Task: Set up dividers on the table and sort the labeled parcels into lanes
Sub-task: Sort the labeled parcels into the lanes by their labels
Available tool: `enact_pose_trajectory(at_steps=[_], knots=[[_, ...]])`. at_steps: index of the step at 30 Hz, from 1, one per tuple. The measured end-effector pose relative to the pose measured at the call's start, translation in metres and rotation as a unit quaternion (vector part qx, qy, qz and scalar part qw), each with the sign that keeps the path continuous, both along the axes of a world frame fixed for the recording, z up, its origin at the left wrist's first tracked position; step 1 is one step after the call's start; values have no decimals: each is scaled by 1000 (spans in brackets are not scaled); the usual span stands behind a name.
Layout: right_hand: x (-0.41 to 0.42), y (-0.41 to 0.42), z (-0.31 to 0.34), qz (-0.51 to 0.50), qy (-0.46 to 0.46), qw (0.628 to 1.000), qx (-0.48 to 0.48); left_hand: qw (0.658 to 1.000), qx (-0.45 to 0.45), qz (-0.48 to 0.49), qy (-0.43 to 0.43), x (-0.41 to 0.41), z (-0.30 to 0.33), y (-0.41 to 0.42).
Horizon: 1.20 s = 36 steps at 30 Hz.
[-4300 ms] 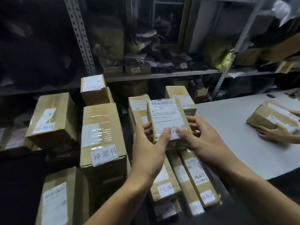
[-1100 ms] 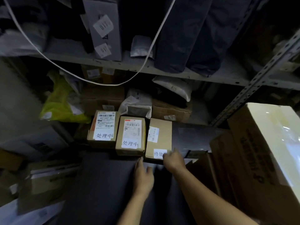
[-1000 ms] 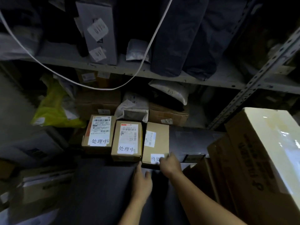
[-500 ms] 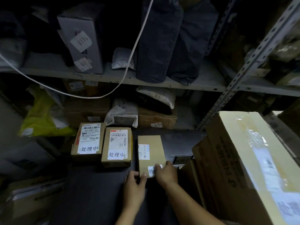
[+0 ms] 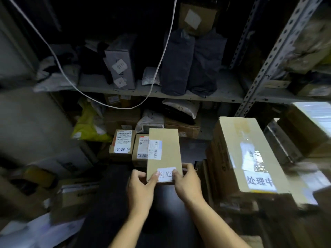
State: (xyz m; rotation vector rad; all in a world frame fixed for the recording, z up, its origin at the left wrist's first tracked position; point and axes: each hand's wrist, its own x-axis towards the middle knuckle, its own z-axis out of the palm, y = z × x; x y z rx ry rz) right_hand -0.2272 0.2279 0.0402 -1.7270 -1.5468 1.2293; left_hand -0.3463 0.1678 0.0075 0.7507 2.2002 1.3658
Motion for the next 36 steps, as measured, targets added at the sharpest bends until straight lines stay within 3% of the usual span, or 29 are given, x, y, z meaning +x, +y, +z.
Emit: enact_pose_trajectory(at_steps=[9,20,28,36], knots=[[83,-78,97,130,100,985,61,995,99,9,-3,61,96,-106],[263,-168,158,135,127,977,101,980,192,-38,-27,233,166,-189],[338,-175,208,126,72,979,142,966,229,-102,-59,291,208,-185],[413,-153,239,52,44,983,172,954,219,-194,-70,358,234,-141]])
